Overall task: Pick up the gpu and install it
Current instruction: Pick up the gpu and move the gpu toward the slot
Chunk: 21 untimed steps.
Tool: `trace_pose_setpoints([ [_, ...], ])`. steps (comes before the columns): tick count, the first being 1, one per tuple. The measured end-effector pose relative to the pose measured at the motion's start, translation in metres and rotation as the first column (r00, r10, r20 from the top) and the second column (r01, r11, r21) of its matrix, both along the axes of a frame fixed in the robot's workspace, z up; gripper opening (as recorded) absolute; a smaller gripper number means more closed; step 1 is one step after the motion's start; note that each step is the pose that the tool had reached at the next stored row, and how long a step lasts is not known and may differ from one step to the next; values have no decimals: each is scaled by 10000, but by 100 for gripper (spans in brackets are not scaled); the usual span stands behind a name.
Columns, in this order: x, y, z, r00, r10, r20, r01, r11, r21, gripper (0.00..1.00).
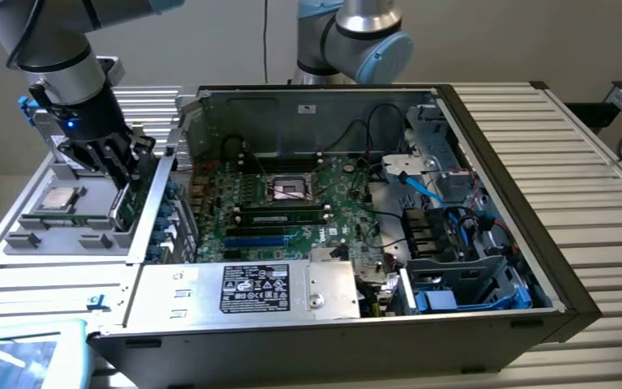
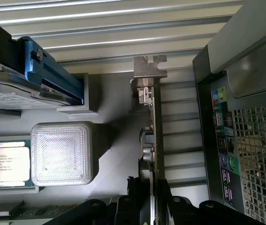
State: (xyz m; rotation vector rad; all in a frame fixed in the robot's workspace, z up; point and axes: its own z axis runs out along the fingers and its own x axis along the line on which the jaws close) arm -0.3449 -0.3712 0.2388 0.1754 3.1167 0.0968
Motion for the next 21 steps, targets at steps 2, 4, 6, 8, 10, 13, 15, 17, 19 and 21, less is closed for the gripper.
trace_pose_setpoints([
  [2,0,0,0,10000,0,0,0,10000,0,27],
  [4,0,0,0,10000,0,0,0,10000,0,27],
  [6,0,0,0,10000,0,0,0,10000,0,27],
  [8,0,0,0,10000,-1,0,1,10000,0,27],
  [10,0,0,13,10000,0,5,0,10000,4,27],
  [13,-1,0,140,10000,-1,1,1,10000,1,27],
  [15,0,0,231,10000,-1,1,1,10000,1,27],
  [17,0,0,321,10000,-1,1,1,10000,1,27],
  [19,0,0,411,10000,-1,0,1,10000,0,27],
  [21,0,0,494,10000,0,-1,0,10000,0,27],
])
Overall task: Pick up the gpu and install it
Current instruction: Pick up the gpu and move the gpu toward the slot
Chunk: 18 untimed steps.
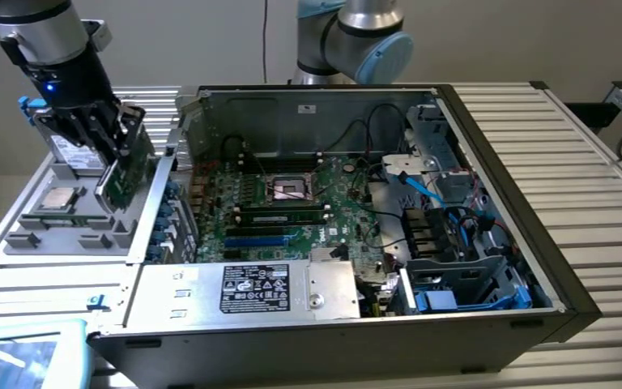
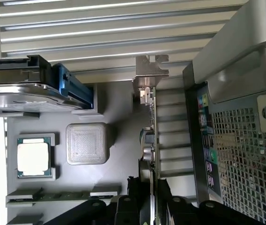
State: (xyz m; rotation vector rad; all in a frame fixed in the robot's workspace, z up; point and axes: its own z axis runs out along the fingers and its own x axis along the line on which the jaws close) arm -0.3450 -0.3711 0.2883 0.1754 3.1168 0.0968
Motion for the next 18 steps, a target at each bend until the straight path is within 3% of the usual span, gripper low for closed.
trace_pose_setpoints([
  [18,0,4,806,10000,0,2,0,10000,-21,27],
])
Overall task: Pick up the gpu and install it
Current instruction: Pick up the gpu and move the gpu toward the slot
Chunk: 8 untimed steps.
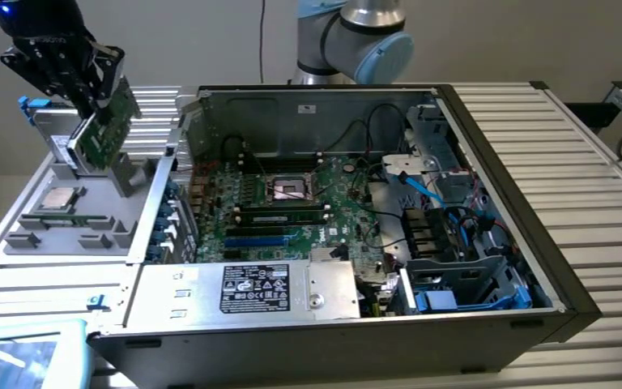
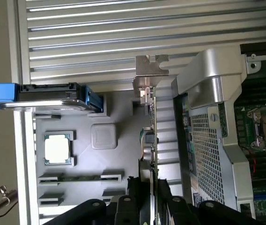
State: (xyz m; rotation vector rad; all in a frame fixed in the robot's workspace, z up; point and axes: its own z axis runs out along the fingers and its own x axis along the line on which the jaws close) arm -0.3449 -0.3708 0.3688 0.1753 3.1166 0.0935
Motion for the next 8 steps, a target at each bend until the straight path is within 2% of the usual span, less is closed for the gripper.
trace_pose_setpoints([
  [8,0,2,350,10000,0,0,0,10000,-37,27],
])
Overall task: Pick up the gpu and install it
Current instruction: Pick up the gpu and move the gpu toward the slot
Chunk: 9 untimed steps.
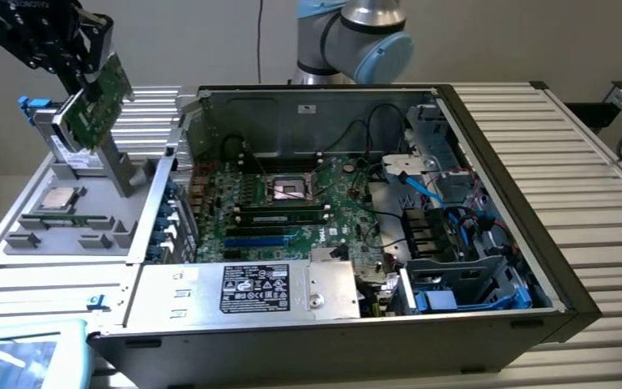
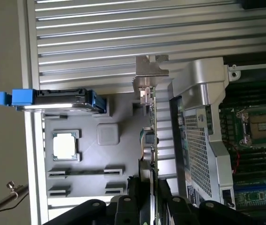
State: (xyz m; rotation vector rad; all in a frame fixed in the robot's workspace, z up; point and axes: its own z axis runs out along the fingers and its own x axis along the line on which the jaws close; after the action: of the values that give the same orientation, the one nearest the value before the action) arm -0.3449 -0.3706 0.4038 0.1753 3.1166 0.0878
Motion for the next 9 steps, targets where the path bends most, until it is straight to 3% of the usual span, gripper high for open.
trace_pose_setpoints([
  [4,0,1,91,10000,0,0,0,10000,-15,27],
  [9,0,3,308,10000,5,1,-5,10000,-32,27],
])
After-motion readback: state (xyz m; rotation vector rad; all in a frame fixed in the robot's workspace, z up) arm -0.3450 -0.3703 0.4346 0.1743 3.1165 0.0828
